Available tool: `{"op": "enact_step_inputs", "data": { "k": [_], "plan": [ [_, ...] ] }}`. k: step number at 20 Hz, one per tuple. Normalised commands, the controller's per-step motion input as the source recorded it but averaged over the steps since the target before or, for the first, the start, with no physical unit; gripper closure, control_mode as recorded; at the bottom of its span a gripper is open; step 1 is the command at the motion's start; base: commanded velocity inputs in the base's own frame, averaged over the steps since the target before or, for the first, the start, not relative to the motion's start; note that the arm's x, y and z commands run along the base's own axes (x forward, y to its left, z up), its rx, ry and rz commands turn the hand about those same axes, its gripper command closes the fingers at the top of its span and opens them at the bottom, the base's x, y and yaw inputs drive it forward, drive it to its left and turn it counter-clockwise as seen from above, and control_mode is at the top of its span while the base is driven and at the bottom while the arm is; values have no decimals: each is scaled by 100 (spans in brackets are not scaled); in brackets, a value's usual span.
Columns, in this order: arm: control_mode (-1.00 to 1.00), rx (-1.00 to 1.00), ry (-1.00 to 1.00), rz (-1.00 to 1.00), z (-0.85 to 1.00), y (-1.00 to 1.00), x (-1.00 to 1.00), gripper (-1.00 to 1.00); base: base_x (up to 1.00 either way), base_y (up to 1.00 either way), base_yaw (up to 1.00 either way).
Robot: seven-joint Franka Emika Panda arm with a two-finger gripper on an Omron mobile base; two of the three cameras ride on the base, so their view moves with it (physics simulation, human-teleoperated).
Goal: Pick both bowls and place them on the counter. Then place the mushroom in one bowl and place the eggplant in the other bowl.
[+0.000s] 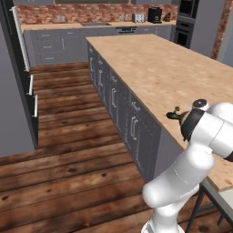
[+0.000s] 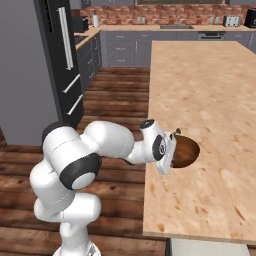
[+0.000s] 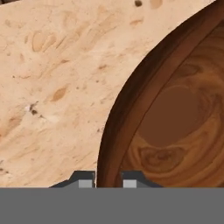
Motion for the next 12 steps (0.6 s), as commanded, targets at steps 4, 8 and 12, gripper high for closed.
{"op": "enact_step_inputs", "data": {
  "k": [4,8,12],
  "plan": [
    [-100,0,4,0,-21,-9,3,-100,0,0,0],
    [-100,0,0,0,8,0,0,-100,0,0,0],
    [-100,0,1,0,50,8,-8,-100,0,0,0]
  ]
}}
